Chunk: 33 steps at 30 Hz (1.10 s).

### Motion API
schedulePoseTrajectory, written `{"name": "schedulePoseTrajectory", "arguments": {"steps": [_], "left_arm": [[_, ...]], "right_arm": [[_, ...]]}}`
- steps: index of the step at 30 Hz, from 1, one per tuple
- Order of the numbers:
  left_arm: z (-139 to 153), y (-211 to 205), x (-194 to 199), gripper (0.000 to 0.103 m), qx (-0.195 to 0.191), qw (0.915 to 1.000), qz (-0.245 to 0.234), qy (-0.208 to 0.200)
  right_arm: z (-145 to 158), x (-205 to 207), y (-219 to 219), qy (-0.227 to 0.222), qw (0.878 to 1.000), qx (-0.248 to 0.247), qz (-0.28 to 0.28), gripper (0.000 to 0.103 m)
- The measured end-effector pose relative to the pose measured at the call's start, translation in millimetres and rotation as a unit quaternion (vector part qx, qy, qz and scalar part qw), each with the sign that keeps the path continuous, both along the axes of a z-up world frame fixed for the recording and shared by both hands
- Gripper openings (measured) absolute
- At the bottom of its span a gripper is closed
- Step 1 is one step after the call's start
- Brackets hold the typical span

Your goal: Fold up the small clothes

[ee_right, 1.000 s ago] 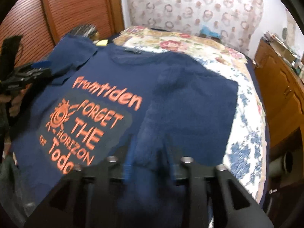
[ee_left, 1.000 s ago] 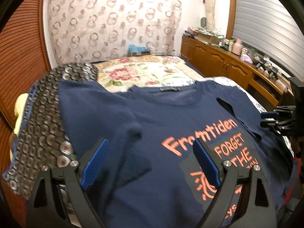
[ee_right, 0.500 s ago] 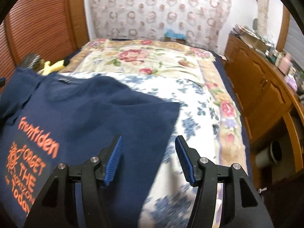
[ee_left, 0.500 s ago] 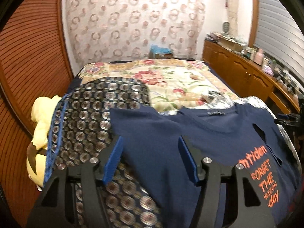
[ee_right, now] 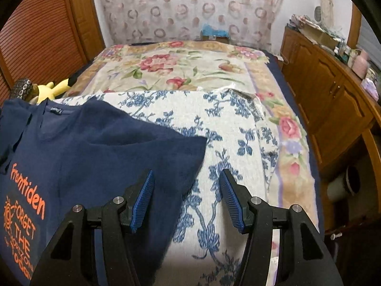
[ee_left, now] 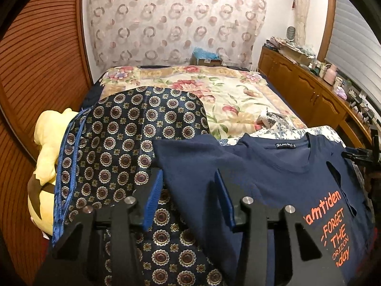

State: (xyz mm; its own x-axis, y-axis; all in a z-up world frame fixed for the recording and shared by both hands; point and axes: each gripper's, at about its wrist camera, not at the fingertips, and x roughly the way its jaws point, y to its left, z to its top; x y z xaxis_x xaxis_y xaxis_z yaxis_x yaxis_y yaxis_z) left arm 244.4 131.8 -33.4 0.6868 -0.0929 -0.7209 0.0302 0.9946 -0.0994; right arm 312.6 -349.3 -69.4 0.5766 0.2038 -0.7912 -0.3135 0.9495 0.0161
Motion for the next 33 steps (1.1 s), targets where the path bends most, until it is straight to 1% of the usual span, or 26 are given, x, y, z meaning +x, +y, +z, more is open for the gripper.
{"name": "schedulePoseTrajectory", "arguments": {"steps": [6, 8, 9, 10, 11, 12, 13, 14, 16, 18, 22, 26, 28, 33], "left_arm": [[-2.9, 3.6, 10.5, 0.045, 0.000, 0.9999, 0.009, 0.014], [-4.7, 6.2, 13.0, 0.045, -0.008, 0.9998, 0.010, 0.018], [-5.5, 7.2, 13.4, 0.045, -0.011, 0.9997, 0.010, 0.019], [-6.2, 8.1, 14.1, 0.045, -0.013, 0.9997, 0.009, 0.019], [-7.1, 10.1, 14.4, 0.044, -0.015, 0.9997, 0.007, 0.019], [-6.9, 9.3, 14.2, 0.038, -0.017, 0.9997, 0.002, 0.017], [-6.8, 9.5, 13.4, 0.021, -0.020, 0.9997, -0.003, 0.016], [-5.2, 7.8, 12.9, 0.017, -0.025, 0.9995, -0.009, 0.015], [-0.6, 3.1, 9.5, 0.004, -0.025, 0.9995, -0.018, 0.008], [7.2, -3.1, 4.5, 0.002, -0.021, 0.9995, -0.023, -0.006], [24.1, -14.2, -13.8, 0.000, -0.030, 0.9982, -0.036, -0.036], [37.9, -26.3, -36.9, 0.000, -0.037, 0.9960, -0.056, -0.059], [44.9, -36.1, -55.4, 0.000, -0.040, 0.9944, -0.066, -0.072], [57.9, -50.7, -99.9, 0.000, -0.046, 0.9898, -0.089, -0.101]], "right_arm": [[-0.2, 4.9, 3.9, 0.000, 1.000, -0.006, 0.002, 0.058], [1.2, 8.9, 7.0, 0.003, 1.000, -0.006, 0.006, 0.052], [1.6, 10.4, 7.9, 0.004, 1.000, -0.004, 0.008, 0.045], [2.1, 12.1, 9.7, 0.005, 1.000, -0.001, 0.013, 0.036], [2.5, 12.7, 11.3, 0.006, 1.000, 0.002, 0.018, 0.032], [3.0, 13.5, 13.0, 0.007, 1.000, 0.005, 0.023, 0.022], [3.2, 13.7, 15.3, 0.008, 0.999, 0.010, 0.031, 0.012], [2.8, 13.8, 18.4, 0.009, 0.999, 0.014, 0.038, 0.009], [3.2, 12.3, 24.2, 0.010, 0.999, 0.016, 0.048, 0.007], [5.7, 9.4, 28.1, 0.003, 0.998, 0.018, 0.052, 0.006], [23.5, -7.1, 33.4, -0.032, 0.997, 0.037, 0.056, 0.006], [51.9, -29.7, 37.6, -0.073, 0.994, 0.053, 0.060, 0.005], [66.6, -46.1, 39.7, -0.090, 0.992, 0.060, 0.066, 0.005], [88.7, -89.1, 40.7, -0.125, 0.987, 0.061, 0.078, 0.005]]}}
